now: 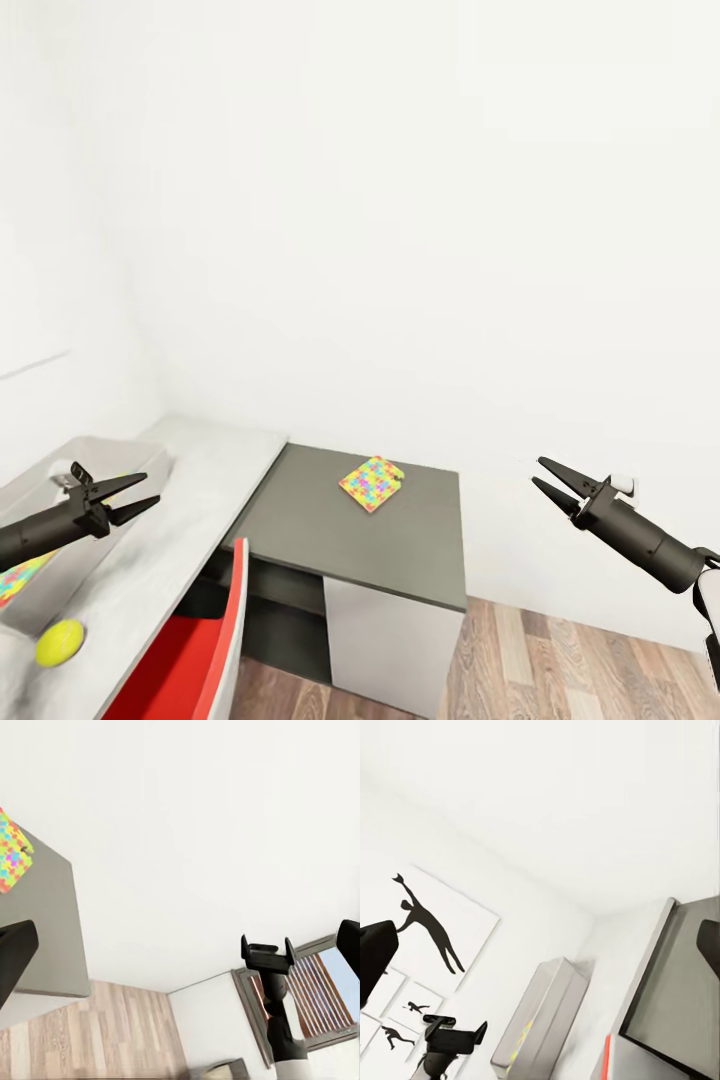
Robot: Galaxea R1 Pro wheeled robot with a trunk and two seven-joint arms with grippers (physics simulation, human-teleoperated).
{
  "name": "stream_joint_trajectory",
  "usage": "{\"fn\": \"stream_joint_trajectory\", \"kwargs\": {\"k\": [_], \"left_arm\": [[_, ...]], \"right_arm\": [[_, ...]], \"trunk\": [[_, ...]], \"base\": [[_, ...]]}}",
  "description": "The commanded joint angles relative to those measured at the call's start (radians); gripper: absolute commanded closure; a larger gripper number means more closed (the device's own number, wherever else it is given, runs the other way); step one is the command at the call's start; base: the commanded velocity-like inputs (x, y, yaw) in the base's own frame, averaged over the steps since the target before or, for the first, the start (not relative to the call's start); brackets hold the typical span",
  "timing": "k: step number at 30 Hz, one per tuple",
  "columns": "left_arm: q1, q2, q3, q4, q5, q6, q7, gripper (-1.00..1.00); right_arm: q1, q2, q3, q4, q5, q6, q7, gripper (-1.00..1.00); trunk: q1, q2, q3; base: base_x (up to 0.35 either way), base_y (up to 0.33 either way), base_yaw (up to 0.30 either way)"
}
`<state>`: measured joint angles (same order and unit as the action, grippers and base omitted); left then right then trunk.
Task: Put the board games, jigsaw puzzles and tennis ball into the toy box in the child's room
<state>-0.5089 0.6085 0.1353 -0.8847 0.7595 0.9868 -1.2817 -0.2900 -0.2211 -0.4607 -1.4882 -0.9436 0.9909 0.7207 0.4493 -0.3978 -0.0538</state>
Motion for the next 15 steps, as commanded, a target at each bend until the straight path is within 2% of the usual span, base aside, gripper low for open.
{"fn": "stream_joint_trajectory", "kwargs": {"k": [1,15], "left_arm": [[-0.001,0.000,0.000,-0.001,0.003,0.008,-0.001,-1.00],[-0.001,0.000,-0.001,-0.003,0.003,0.008,-0.001,-1.00]], "right_arm": [[-0.001,0.000,-0.001,0.000,0.003,0.005,0.005,-1.00],[-0.001,0.000,-0.001,0.000,0.003,0.005,0.005,-1.00]], "trunk": [[0.001,-0.002,-0.001],[0.001,-0.002,0.017]], "base": [[0.000,0.000,-0.220],[0.000,0.000,-0.212]]}}
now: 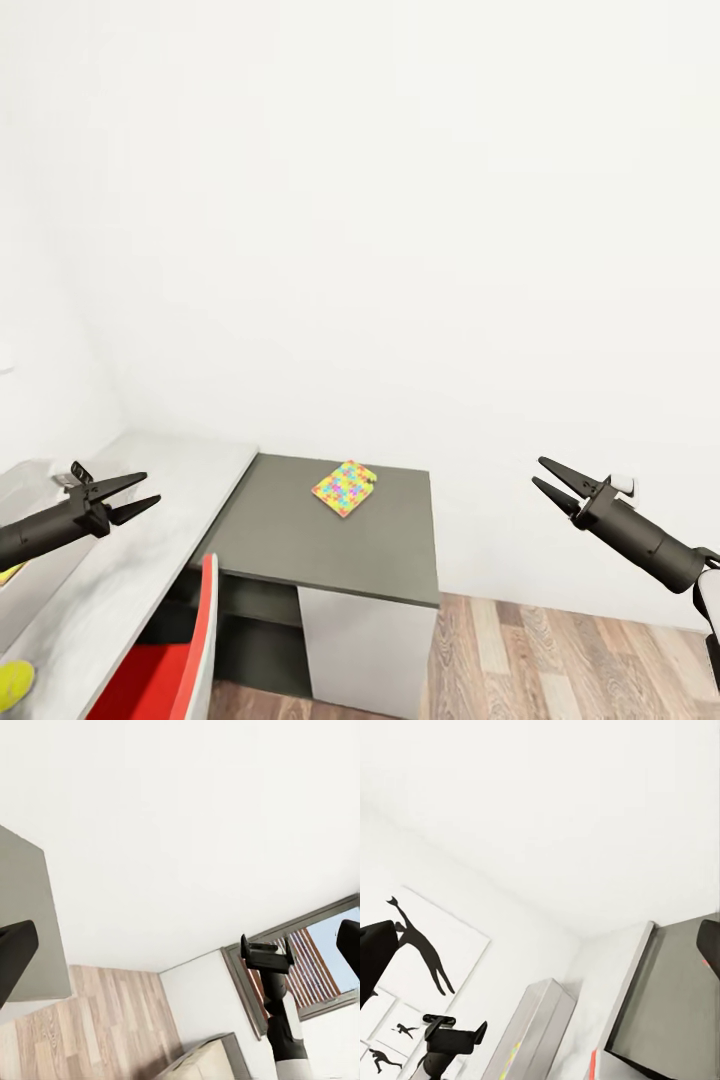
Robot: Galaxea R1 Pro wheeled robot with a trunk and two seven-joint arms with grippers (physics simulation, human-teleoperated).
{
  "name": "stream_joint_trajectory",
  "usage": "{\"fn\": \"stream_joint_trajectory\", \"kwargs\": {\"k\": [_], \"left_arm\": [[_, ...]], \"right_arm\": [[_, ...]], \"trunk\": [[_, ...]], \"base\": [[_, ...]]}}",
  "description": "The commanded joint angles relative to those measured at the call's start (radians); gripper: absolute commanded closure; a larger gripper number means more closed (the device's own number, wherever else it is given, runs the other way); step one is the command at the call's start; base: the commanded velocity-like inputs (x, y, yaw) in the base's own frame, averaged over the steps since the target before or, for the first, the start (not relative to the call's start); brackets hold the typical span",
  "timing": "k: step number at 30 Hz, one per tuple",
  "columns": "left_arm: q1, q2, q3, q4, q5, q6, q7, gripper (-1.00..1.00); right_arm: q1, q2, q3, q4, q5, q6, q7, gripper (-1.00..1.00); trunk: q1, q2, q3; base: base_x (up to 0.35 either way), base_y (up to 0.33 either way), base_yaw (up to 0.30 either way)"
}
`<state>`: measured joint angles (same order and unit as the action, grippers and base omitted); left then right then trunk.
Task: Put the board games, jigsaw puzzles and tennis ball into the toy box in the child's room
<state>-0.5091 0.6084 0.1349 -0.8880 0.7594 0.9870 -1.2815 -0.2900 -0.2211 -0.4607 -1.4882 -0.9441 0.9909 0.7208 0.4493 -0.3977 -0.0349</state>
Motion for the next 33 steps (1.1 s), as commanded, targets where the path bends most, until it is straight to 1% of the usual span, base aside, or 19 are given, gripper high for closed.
{"fn": "stream_joint_trajectory", "kwargs": {"k": [1,20,28,33], "left_arm": [[-0.001,0.000,0.000,0.000,0.003,0.008,-0.001,-1.00],[0.000,-0.003,0.003,0.003,0.000,0.000,0.005,-1.00],[0.000,-0.009,0.003,0.003,0.000,-0.006,0.008,-1.00],[0.000,-0.011,0.003,0.003,0.000,-0.008,0.009,-1.00]], "right_arm": [[-0.001,0.000,-0.001,0.000,0.003,0.005,0.005,-1.00],[-0.001,0.000,-0.003,0.017,0.002,0.004,0.004,-1.00],[-0.001,-0.001,-0.003,0.021,0.002,0.004,0.004,-1.00],[-0.001,0.000,-0.003,0.023,0.003,0.003,0.003,-1.00]], "trunk": [[0.001,-0.002,-0.001],[0.001,-0.002,0.023],[0.001,-0.002,0.033],[0.001,-0.002,0.036]], "base": [[0.000,0.000,-0.211],[0.000,0.000,-0.210],[0.000,-0.188,-0.209],[0.000,-0.055,-0.074]]}}
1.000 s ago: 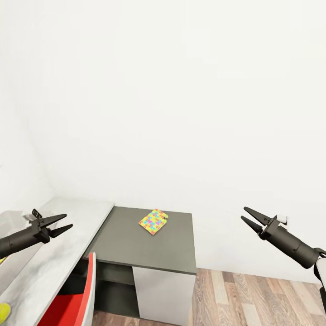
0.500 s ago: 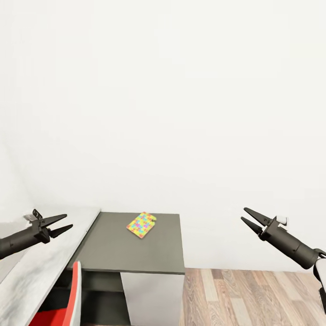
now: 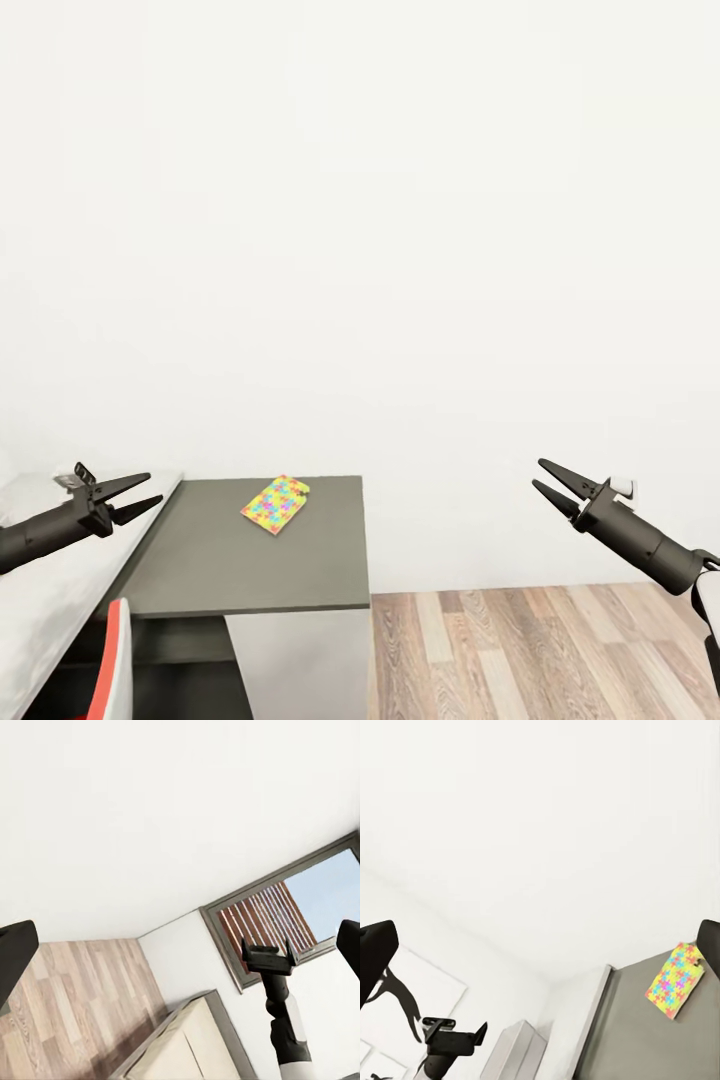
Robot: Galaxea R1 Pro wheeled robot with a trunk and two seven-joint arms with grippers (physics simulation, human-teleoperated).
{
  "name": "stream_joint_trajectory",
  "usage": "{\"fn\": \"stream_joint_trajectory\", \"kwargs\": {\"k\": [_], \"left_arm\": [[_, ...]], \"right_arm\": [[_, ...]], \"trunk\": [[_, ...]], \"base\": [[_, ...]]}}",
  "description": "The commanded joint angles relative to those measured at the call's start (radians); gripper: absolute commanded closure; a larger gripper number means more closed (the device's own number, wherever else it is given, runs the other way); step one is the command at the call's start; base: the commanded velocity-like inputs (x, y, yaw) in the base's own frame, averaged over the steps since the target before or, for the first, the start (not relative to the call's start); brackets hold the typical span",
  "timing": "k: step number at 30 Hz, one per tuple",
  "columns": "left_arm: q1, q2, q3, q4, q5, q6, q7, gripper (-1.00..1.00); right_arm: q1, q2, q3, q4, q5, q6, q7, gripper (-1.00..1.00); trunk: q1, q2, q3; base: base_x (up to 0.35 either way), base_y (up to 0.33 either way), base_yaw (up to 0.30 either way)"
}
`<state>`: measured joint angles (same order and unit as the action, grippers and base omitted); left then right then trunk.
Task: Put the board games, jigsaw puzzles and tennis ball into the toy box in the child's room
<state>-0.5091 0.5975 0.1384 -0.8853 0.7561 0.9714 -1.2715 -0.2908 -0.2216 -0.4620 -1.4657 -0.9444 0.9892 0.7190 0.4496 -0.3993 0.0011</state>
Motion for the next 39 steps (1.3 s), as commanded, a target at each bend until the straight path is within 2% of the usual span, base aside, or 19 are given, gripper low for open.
{"fn": "stream_joint_trajectory", "kwargs": {"k": [1,11,17,33,36,39], "left_arm": [[0.000,0.000,0.000,0.000,0.003,0.008,-0.001,-1.00],[0.000,-0.001,0.000,0.000,0.002,0.007,0.006,-1.00],[0.000,-0.002,0.001,0.000,0.002,0.007,0.033,-1.00],[0.000,-0.002,0.002,0.000,0.002,0.007,0.038,-1.00],[0.000,-0.002,0.002,0.000,0.001,0.008,0.039,-1.00],[0.000,-0.002,0.001,0.000,0.001,0.009,0.046,-1.00]], "right_arm": [[-0.001,0.000,-0.001,0.001,0.003,0.004,0.004,-1.00],[-0.001,0.000,0.000,0.001,0.005,-0.007,-0.003,-1.00],[-0.001,0.001,-0.001,0.001,0.004,-0.007,-0.002,-1.00],[-0.001,-0.001,0.000,0.001,0.005,-0.006,-0.004,-1.00],[-0.001,-0.001,0.004,0.003,0.006,-0.008,-0.011,-1.00],[0.001,-0.001,0.008,0.035,0.028,-0.005,-0.045,-1.00]], "trunk": [[0.000,-0.001,0.000],[0.000,-0.001,0.000],[0.000,-0.001,-0.001],[0.000,-0.001,-0.013],[0.000,-0.001,-0.013],[0.000,-0.001,-0.013]], "base": [[0.000,-0.014,-0.018],[0.003,-0.011,-0.003],[0.199,-0.047,0.000],[0.102,-0.111,0.000],[0.002,-0.004,0.000],[0.000,-0.001,0.000]]}}
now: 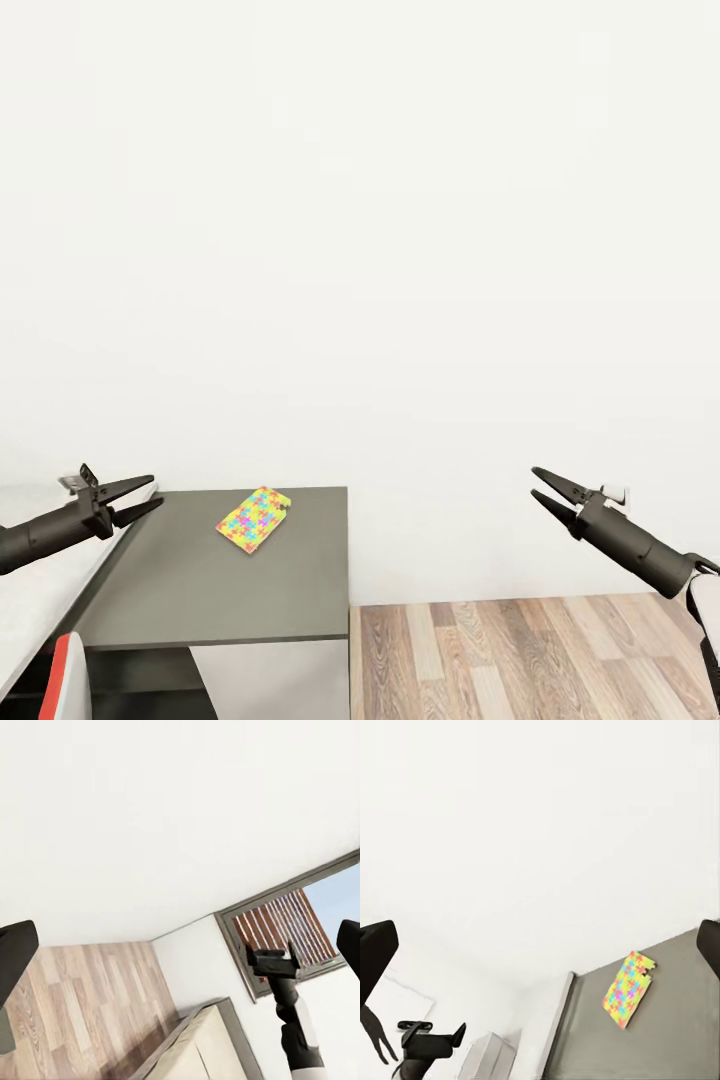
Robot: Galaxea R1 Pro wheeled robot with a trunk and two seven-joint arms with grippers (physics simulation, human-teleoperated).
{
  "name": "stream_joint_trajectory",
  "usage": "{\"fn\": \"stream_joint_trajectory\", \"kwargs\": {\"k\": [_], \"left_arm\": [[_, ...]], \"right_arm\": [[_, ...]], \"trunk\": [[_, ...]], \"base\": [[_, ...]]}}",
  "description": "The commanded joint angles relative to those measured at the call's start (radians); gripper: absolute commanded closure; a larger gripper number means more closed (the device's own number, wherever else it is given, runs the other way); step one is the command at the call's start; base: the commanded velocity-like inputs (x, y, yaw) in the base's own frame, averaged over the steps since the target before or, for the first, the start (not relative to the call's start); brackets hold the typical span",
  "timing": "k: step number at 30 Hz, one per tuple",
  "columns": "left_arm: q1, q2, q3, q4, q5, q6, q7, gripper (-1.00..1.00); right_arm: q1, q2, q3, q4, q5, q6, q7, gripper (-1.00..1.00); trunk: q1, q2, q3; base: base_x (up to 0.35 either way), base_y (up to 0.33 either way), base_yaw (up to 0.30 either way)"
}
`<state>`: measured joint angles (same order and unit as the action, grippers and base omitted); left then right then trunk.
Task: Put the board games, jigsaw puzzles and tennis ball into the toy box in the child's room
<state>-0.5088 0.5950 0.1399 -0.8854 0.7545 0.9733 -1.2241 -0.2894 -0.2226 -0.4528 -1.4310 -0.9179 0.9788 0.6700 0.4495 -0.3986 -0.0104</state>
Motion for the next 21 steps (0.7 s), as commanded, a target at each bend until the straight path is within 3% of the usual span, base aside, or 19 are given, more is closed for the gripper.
{"fn": "stream_joint_trajectory", "kwargs": {"k": [1,5,12,14,18,19,21], "left_arm": [[-0.001,0.000,0.000,0.000,0.003,0.007,0.008,-1.00],[-0.001,0.000,0.001,0.000,0.004,0.008,0.054,-1.00],[-0.001,-0.001,0.001,0.000,0.006,0.009,0.088,-1.00],[-0.003,-0.013,0.001,0.000,0.005,0.010,0.097,-1.00],[-0.014,-0.028,0.000,-0.002,0.005,0.023,0.135,-1.00],[-0.021,-0.036,-0.001,-0.013,0.006,0.039,0.174,-1.00],[-0.044,-0.052,-0.003,-0.026,0.007,0.051,0.236,-1.00]], "right_arm": [[0.000,0.000,-0.002,0.025,0.019,0.008,-0.019,-1.00],[-0.014,0.000,-0.003,0.123,0.082,0.012,-0.102,-1.00],[-0.103,0.006,0.015,0.286,0.197,0.008,-0.286,-1.00],[-0.122,0.009,0.056,0.303,0.227,0.006,-0.332,-1.00],[-0.135,0.009,0.121,0.311,0.245,0.002,-0.360,-1.00],[-0.138,0.009,0.147,0.313,0.250,-0.001,-0.367,-1.00],[-0.140,0.010,0.161,0.314,0.252,-0.001,-0.369,-1.00]], "trunk": [[0.000,-0.001,-0.001],[0.000,-0.001,-0.001],[0.000,-0.001,-0.001],[0.000,-0.001,-0.001],[0.000,-0.001,-0.001],[0.000,-0.001,-0.001],[0.000,-0.001,-0.001]], "base": [[0.000,0.000,0.000],[0.000,0.000,0.000],[0.000,0.000,0.000],[0.000,0.000,0.000],[0.000,0.000,0.000],[0.000,0.000,0.000],[0.000,0.000,0.000]]}}
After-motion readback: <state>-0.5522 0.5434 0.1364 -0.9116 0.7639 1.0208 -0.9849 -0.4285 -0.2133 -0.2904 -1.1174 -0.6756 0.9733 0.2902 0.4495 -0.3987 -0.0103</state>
